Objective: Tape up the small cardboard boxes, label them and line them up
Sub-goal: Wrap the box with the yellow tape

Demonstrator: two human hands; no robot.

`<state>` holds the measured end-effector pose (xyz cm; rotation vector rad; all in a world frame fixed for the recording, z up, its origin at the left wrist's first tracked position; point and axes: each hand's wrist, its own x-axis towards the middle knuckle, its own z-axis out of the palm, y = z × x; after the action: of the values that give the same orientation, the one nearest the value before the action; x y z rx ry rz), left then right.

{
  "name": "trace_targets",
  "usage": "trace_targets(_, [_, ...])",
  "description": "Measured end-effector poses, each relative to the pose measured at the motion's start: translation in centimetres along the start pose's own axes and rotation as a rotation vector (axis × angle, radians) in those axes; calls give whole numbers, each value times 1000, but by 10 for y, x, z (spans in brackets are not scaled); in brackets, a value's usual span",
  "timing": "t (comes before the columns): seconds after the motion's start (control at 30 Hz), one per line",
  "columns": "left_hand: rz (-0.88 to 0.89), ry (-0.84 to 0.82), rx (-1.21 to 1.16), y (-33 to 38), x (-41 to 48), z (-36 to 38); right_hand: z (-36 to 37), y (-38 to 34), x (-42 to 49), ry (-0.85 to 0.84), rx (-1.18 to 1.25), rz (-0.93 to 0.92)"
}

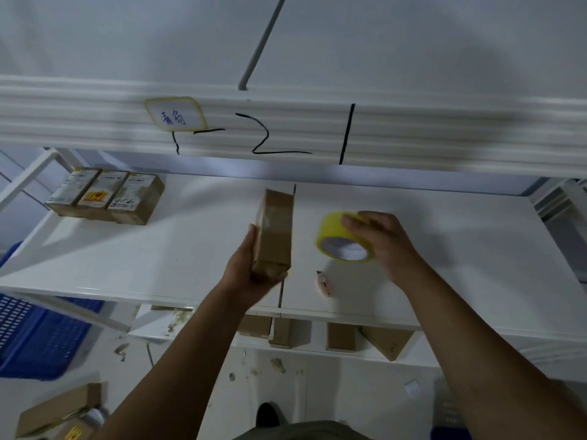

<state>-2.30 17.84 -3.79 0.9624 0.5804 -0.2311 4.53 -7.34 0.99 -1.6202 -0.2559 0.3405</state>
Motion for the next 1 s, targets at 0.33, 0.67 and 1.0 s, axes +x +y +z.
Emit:
trace_targets(0.33, [98, 397, 569, -17, 45, 7, -36, 45, 44, 124, -1229, 364])
trace_targets(0.67, [151, 497, 680, -39, 76, 1, 15, 68, 75, 22, -1609, 302])
trace_targets(1.0, [112, 457, 732, -46, 89, -7, 26, 76, 84, -27, -1778, 290])
